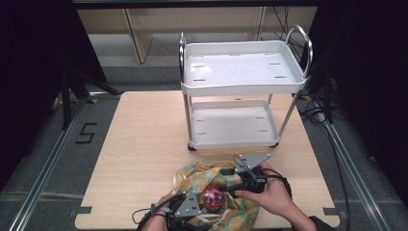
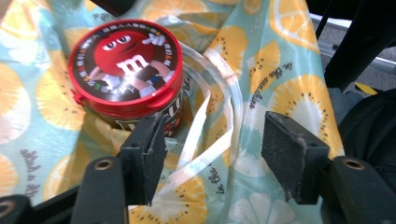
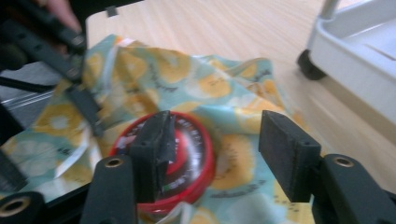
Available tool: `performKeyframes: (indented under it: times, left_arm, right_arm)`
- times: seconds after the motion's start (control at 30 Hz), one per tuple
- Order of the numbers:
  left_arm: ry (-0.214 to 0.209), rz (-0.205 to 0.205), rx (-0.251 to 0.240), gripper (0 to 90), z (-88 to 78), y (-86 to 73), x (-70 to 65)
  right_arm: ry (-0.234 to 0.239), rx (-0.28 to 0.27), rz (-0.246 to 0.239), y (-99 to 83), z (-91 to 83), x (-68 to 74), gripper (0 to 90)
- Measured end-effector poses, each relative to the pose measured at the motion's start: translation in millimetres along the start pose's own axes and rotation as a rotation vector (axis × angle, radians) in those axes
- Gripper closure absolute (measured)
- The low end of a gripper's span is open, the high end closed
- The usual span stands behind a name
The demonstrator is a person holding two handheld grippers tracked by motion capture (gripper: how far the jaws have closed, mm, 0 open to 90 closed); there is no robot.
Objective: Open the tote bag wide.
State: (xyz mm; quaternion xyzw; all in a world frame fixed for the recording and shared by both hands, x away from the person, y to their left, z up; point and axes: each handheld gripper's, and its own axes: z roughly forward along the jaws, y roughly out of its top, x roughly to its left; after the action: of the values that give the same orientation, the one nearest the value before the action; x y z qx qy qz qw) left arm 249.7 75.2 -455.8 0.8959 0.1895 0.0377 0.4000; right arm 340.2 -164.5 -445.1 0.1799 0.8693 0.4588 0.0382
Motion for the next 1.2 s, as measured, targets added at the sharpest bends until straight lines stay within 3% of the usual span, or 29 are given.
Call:
performKeyframes:
  times: [0.37, 0.4, 0.43, 0.5, 0.57, 0.63, 0.83, 0.9, 1.07, 1.13, 1.2]
  left_arm:
    - [0.031, -0.018, -0.036, 33.2, -11.9, 2.0, 5.9]
    - [0.041, -0.026, -0.044, 33.1, -13.3, 1.8, 7.2]
    - [0.044, -0.029, -0.047, 33.1, -14.2, 1.7, 8.5]
    - [0.054, -0.047, -0.069, 33.2, -16.9, 1.1, 11.1]
    - [0.061, -0.061, -0.082, 33.3, -20.0, 0.8, 13.9]
    - [0.075, -0.069, -0.088, 33.3, -23.2, 0.9, 17.3]
    - [0.115, -0.106, -0.114, 32.6, -27.1, 0.0, 21.6]
    - [0.123, -0.091, -0.1, 32.5, -29.5, -0.5, 24.8]
    - [0.131, -0.117, -0.127, 32.5, -32.9, -0.3, 26.9]
    - [0.139, -0.115, -0.124, 32.5, -35.7, -0.5, 28.3]
    - [0.144, -0.111, -0.13, 32.5, -37.4, -0.8, 29.9]
  right_arm:
    - [0.045, 0.02, -0.054, -3.5, 3.4, 6.8, 37.8]
    - [0.053, 0.019, -0.02, -4.0, 3.4, 9.5, 37.4]
    - [0.055, 0.012, -0.055, -3.2, 2.9, 8.0, 36.5]
    - [0.066, 0.001, -0.081, -2.8, 2.3, 7.3, 35.5]
    - [0.072, 0.009, -0.047, -4.9, 1.0, 8.9, 35.1]
    - [0.071, -0.002, -0.077, -7.2, 2.6, 7.0, 34.8]
    - [0.084, 0.001, -0.052, -9.7, 2.3, 5.3, 33.7]
    - [0.088, 0.004, -0.036, -10.3, 1.0, 6.1, 33.3]
    - [0.075, 0.007, -0.075, -11.4, 2.2, 6.6, 31.8]
    - [0.083, 0.016, -0.033, -12.0, 2.3, 9.2, 30.5]
    - [0.079, 0.006, -0.062, -11.4, 2.6, 7.4, 30.4]
